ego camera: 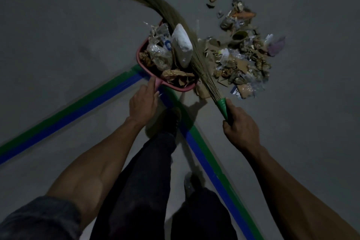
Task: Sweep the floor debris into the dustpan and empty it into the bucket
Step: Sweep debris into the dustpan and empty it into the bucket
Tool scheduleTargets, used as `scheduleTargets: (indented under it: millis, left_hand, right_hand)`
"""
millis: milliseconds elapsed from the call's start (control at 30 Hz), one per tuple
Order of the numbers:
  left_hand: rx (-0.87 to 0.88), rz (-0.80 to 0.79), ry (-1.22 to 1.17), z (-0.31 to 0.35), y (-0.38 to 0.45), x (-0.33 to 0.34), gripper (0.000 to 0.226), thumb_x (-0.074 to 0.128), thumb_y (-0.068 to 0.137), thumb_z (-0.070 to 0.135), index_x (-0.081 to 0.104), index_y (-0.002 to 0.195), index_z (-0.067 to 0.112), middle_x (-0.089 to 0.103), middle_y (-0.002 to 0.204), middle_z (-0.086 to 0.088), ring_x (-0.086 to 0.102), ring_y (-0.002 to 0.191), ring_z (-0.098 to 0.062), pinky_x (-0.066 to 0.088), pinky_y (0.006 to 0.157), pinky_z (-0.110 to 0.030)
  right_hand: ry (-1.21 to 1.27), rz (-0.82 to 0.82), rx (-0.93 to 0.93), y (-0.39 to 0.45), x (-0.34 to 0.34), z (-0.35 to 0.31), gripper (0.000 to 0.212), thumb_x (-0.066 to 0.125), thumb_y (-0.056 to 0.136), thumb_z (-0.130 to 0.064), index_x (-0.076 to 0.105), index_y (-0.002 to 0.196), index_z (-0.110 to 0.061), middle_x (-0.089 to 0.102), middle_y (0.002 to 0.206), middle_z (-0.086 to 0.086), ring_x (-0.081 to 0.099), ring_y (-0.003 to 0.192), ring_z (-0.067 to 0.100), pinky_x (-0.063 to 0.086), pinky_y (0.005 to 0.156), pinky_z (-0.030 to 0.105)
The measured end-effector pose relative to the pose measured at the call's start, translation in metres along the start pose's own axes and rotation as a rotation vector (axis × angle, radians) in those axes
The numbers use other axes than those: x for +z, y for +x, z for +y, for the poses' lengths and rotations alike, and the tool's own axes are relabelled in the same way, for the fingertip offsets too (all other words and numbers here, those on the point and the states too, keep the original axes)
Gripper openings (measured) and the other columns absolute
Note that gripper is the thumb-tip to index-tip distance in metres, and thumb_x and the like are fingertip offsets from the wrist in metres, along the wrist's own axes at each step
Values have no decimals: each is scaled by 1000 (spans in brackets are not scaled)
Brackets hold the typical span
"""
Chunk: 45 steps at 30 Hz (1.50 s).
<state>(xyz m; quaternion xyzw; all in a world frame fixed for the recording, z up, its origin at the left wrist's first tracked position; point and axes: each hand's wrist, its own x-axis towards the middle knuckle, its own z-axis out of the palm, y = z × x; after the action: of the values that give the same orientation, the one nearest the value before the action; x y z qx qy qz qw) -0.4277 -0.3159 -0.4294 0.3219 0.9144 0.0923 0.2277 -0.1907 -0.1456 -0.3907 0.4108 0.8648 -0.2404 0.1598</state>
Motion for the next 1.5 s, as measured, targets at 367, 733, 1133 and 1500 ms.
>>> scheduleTargets:
  millis: [367,733,1133,1500]
  left_hand:
    - [-227,112,-115,6,-251,-50,52,43,100,24,26,150,20,56,113,-23,56,97,-40,39,69,-39]
    - [-572,232,-274,-18,-465,-102,55,45,100,26,25,151,23,56,113,-23,57,99,-41,48,81,-50]
    - [-865,441,-426,-115,-629,-101,53,48,100,26,28,150,25,56,110,-20,56,99,-42,45,79,-46]
    - [-971,524,-427,-295,-792,-107,56,47,101,21,26,152,25,56,116,-21,54,105,-43,45,82,-48]
  right_hand:
    - [-100,-49,-275,-173,-35,-6,70,49,84,-18,27,148,-36,56,101,8,58,84,31,40,56,30]
    - [-195,-191,-550,-311,-62,-82,74,52,84,-16,27,151,-34,56,103,9,57,81,27,47,60,34]
    - [-362,-252,-860,-409,1,-211,71,48,86,-16,24,150,-35,56,101,6,59,77,27,57,62,44]
    - [-429,-277,-1060,-528,129,-376,73,52,87,-15,26,154,-31,60,106,12,59,83,32,53,64,37]
